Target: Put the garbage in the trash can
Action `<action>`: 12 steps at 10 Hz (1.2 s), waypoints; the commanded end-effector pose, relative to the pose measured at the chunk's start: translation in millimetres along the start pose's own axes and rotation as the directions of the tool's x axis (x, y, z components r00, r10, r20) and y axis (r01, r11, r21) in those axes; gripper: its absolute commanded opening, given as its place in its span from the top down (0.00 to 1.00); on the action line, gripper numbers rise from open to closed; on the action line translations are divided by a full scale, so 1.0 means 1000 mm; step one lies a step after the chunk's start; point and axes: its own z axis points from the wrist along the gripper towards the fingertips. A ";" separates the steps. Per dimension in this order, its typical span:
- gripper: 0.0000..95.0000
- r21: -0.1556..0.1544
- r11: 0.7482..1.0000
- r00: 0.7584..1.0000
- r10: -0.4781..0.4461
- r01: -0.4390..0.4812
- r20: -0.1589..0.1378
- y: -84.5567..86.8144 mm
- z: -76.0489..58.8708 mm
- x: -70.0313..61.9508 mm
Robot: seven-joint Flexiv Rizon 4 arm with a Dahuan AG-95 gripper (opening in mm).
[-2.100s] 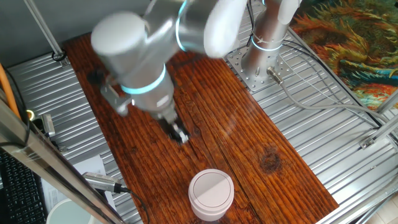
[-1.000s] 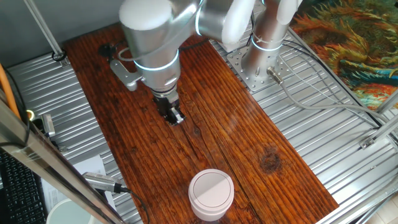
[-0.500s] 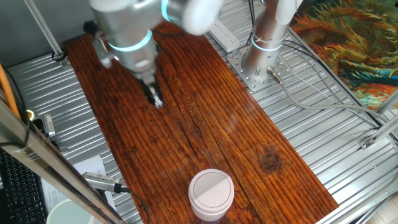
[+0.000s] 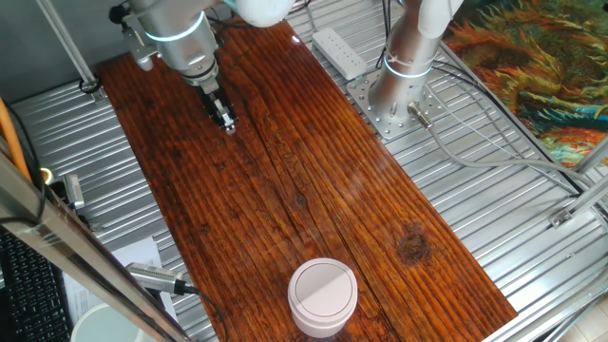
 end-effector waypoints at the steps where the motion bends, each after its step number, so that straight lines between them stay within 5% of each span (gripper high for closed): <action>1: 1.00 0.117 0.981 0.988 -0.157 0.157 -0.006 0.001 -0.008 -0.006; 3: 1.00 0.144 0.979 0.989 -0.145 0.143 0.004 0.001 -0.008 -0.006; 5: 1.00 0.140 0.982 0.991 -0.131 0.125 0.032 0.001 -0.008 -0.006; 7: 1.00 0.095 0.990 0.993 -0.109 0.104 0.047 0.001 -0.008 -0.006; 9: 1.00 0.080 0.996 0.994 0.015 -0.024 0.110 0.001 -0.008 -0.006; 12: 1.00 0.038 0.994 0.991 0.099 -0.103 0.092 -0.003 -0.009 -0.007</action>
